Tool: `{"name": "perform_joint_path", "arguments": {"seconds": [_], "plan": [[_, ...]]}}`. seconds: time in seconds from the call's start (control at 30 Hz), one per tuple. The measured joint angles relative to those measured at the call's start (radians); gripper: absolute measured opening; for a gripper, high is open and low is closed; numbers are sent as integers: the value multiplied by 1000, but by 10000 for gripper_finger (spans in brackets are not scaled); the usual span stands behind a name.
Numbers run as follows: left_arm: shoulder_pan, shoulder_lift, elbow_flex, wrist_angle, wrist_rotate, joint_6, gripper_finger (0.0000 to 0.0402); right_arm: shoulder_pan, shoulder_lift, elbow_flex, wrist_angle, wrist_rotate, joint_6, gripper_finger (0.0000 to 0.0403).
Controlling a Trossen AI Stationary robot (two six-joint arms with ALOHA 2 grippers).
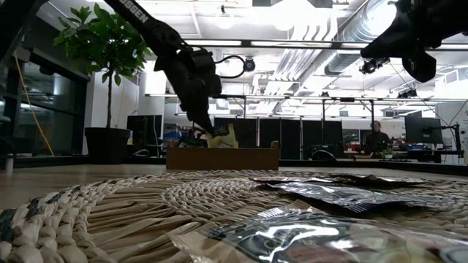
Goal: Pick & Place Tea
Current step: Put the yellow tea bag in the middle section of the wooden organizer, then put the brown tea bag in the right section of the wooden organizer
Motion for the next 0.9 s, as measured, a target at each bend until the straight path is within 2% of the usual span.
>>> {"name": "perform_joint_path", "arguments": {"seconds": [0.13,0.37,0.5,0.7,0.9], "plan": [[0,0,0,-4,2,15,29,-19,0,0,0,-28,6,0],[0,0,0,1,-48,17,119,-53,24,0,0,-57,21,0],[0,0,0,3,-89,17,156,-69,49,0,6,-89,29,0],[1,0,19,-30,-147,-1,185,-92,80,0,7,-124,31,0],[0,-1,103,-74,-166,-72,189,-118,84,0,8,-192,18,0]]}}
